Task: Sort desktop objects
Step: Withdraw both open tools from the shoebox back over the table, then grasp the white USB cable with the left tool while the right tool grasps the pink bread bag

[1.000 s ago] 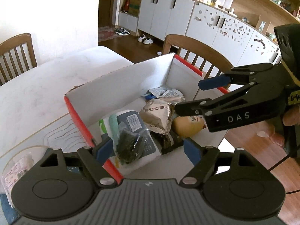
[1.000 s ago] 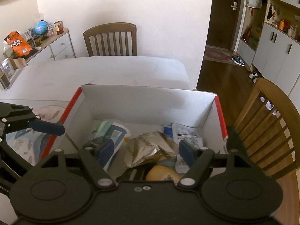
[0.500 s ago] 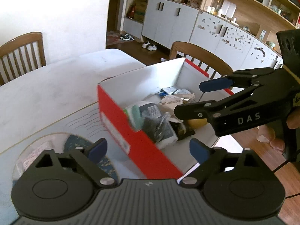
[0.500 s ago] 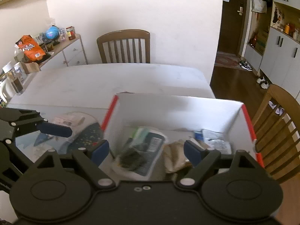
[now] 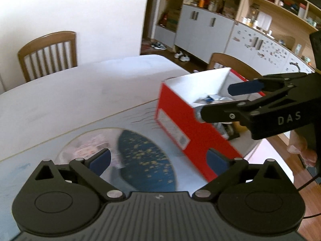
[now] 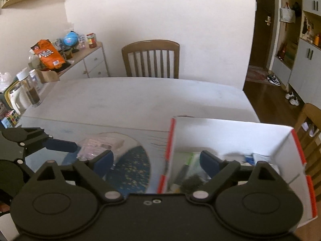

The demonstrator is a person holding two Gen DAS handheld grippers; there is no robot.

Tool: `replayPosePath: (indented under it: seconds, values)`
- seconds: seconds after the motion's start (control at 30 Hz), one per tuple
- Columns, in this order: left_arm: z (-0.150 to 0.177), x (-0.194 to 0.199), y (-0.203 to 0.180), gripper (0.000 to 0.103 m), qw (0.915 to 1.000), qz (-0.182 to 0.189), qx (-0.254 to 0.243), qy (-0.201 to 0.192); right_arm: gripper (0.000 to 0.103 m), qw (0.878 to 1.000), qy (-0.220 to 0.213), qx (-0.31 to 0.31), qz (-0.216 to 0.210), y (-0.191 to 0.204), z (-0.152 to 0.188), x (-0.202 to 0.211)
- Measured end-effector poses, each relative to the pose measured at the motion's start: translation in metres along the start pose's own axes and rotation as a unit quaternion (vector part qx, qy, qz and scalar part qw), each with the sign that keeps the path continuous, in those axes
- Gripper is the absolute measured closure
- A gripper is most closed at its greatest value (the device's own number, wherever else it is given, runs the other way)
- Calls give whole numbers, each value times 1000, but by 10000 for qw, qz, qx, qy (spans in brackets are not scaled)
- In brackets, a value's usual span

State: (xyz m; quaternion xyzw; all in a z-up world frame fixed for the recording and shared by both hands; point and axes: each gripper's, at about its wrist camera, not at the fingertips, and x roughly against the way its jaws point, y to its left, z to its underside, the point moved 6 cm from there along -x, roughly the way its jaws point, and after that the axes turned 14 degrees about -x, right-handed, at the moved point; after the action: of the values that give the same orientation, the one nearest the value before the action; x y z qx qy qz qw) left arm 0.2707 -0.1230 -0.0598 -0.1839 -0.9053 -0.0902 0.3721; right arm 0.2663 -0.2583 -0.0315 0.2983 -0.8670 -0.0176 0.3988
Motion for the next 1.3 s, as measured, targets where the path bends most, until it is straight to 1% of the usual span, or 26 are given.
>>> replayPosePath:
  seconds: [0.13,0.5,0.67,1.0,1.3]
  values:
    - [12,8,21,0,9997,-218,77,-32,10,10000,59,22,-59,17,3,-9]
    - [42,19,75,0,9973,-628,376,20,10,9998,143,97,-139,57,12,-34]
    - [54,16,92,0,9966,-680,451,80,10,9997,205,80,-144,68,16,-46]
    - [71,4,124,0,9937,-758,793,222,10,9991,381,118,-126,82,23,-72]
    - [78,-9,139,0,9920,-830,929,211,10,9984,502,183,-159,90,24,-93]
